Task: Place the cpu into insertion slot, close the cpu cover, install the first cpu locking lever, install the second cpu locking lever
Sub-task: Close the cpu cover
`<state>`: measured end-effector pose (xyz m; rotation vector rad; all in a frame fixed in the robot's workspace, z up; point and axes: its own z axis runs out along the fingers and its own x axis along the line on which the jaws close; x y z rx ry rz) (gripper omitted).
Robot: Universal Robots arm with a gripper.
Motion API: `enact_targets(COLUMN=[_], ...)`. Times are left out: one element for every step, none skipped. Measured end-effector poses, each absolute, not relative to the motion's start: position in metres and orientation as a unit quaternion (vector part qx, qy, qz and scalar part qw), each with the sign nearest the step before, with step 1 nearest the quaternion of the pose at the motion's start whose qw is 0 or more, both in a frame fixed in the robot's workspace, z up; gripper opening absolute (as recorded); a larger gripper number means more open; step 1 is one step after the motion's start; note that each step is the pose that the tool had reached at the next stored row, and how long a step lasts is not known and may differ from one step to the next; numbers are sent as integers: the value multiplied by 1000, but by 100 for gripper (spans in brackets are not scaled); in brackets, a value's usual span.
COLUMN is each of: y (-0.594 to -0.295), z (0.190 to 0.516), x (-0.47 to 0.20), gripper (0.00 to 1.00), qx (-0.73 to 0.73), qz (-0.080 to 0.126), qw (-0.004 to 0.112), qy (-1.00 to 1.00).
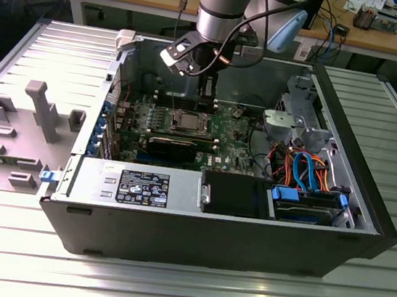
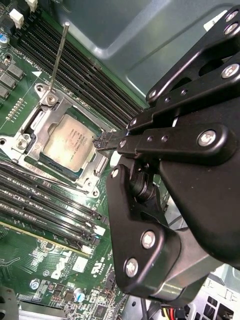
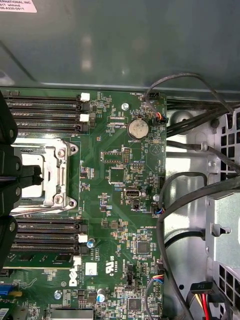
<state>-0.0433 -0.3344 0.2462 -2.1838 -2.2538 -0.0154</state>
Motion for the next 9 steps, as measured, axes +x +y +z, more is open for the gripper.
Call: enact_targets(y=[-334,-334,-334,-334,-334,-334,-334,-334,-334], z=[246,246,246,246,246,246,246,246,246], x=[-43,-44,-44,-44,-44,-45,-45,-45,-45], gripper=[11,11,11,11,11,11,11,11,11], qx=[-696,-696,-696,-696,-696,-696,-696,-696,-696], qz=[-5,-5,-5,-5,-5,-5,-5,-5,-5], qw=[2,2,2,2,2,2,2,2,2], qy=[-718,-718,-718,-718,-718,-718,-718,-718,-718])
